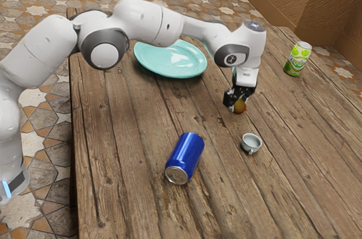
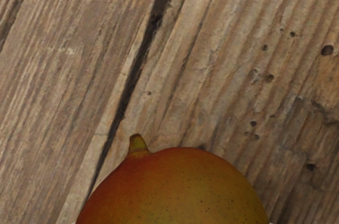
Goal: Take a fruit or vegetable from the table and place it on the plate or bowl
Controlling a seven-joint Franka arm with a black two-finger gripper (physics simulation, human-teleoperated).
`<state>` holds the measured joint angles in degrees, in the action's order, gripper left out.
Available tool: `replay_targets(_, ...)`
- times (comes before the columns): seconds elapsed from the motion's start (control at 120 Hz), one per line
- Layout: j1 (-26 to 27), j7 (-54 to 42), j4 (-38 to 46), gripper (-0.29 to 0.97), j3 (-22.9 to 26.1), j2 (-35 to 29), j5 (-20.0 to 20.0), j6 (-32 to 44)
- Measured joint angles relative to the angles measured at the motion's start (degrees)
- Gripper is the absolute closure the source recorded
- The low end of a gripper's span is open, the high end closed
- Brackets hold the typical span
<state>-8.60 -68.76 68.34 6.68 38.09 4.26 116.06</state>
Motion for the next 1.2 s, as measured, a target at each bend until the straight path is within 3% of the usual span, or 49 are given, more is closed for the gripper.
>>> replay_targets(0.425, -0.9, 0.5, -0.2, 0.41, -0.6, -2.2, 0.1, 0.5)
replay_targets(0.575, -3.7, 0.3, -0.1, 0.39, -7.5, -9.9, -0.3, -2.2)
replay_targets(0.742, -11.7, -0.5, 0.4, 0.41, -11.3, -11.1, -2.3, -6.2)
replay_targets(0.95, -14.4, -1.3, 11.5, 0.42, -12.3, -16.2, -2.9, -8.8)
replay_targets(1.092, -15.3, -1.7, 13.6, 0.42, -12.4, -17.2, -3.0, -9.5)
replay_targets(1.2, -15.3, -2.0, 13.7, 0.24, -12.5, -16.8, -2.8, -10.2)
